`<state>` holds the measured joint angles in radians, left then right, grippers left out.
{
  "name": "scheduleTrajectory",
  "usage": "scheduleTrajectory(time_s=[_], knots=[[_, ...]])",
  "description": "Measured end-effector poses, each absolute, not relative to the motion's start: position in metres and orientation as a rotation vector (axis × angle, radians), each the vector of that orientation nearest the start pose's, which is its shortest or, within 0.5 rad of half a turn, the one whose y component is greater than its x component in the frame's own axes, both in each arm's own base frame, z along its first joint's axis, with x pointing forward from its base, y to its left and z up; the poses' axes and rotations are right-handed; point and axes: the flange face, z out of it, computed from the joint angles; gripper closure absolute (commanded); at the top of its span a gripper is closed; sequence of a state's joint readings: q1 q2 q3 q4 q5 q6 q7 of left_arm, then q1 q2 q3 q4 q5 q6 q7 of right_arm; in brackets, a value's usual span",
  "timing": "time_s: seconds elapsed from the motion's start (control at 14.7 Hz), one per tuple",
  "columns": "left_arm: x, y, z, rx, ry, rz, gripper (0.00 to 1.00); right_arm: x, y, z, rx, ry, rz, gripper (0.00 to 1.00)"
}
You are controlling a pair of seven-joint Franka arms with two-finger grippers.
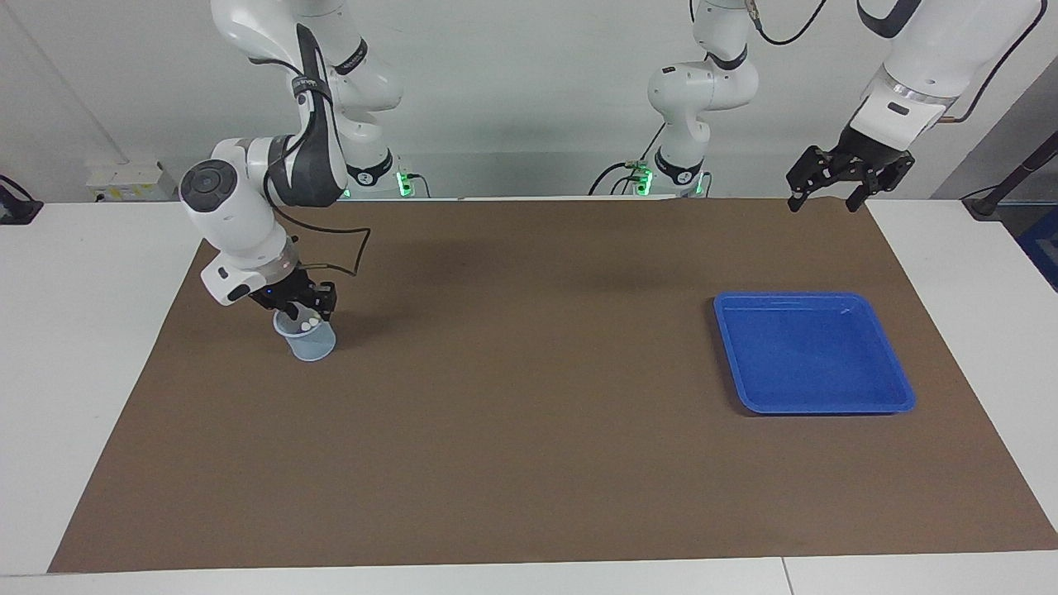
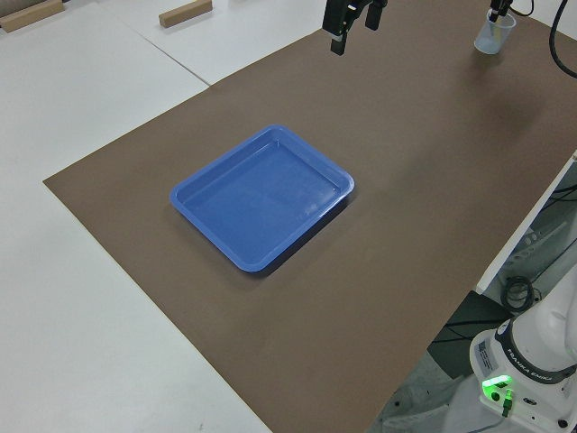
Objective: Right arm passes pens to left for tray arrangement
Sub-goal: 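Lower the right gripper into the white cup and grasp the yellow pen, then lift the yellow pen with the right gripper while the left gripper approaches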
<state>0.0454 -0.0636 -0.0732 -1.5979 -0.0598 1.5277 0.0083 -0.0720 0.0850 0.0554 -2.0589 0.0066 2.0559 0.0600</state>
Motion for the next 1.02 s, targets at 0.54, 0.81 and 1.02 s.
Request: scheduleTrajectory(time_s=[0.54, 0.81, 1.02], knots=[[0.536, -0.019, 0.644, -3.196, 0.044, -0.066, 0.0, 0.553, -0.015, 0.385, -3.126, 0.138, 0.15, 0.64], [0.543, -0.016, 0.619, -3.192, 0.025, -0.158, 0.0, 0.553, -0.018, 0.387, -3.128, 0.098, 0.152, 0.89], [0.539, -0.017, 0.604, -3.192, 0.024, -0.145, 0.0, 0.551, -0.024, 0.387, -3.127, 0.05, 0.161, 1.0]])
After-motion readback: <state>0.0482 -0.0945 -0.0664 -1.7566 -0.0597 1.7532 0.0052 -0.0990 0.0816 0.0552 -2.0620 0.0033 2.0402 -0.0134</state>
